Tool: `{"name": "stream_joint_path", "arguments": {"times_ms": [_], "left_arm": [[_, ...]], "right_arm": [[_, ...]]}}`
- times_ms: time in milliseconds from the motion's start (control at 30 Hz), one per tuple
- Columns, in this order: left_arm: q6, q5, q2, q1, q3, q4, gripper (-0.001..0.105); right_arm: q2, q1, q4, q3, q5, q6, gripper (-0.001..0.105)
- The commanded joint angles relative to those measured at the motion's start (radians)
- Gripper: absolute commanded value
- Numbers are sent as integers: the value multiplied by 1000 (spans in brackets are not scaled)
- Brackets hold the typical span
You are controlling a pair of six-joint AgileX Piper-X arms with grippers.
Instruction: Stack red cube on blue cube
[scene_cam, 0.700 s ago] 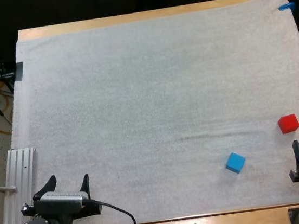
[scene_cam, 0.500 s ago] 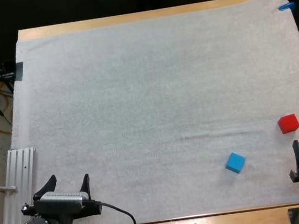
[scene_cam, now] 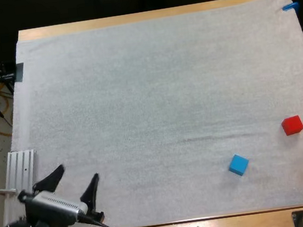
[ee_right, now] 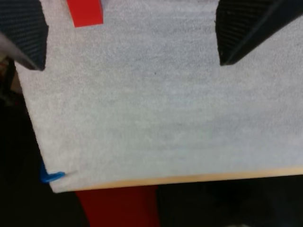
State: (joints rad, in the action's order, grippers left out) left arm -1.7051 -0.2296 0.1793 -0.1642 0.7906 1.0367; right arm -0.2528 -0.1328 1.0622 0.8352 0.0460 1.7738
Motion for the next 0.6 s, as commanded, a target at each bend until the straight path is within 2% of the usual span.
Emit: {"name": "stream_joint_path", "arguments": {"times_ms": [0,167,267,433,567], "left_arm": [[-2,-37,44,-26,33,-11,69],[-2,-143,180,-164,140,-9,69],[2,-164,235,-274,176,-9,69],[3,-164,287,-423,204,-9,69],[3,-117,318,-492,204,-9,69]], "right_arm": [[-40,0,28,40,-8,2,71],[-178,0,158,155,-131,2,71],[-246,0,240,208,-188,20,71],[-301,0,266,231,-190,17,71],[-380,0,266,231,-102,6,71]]}}
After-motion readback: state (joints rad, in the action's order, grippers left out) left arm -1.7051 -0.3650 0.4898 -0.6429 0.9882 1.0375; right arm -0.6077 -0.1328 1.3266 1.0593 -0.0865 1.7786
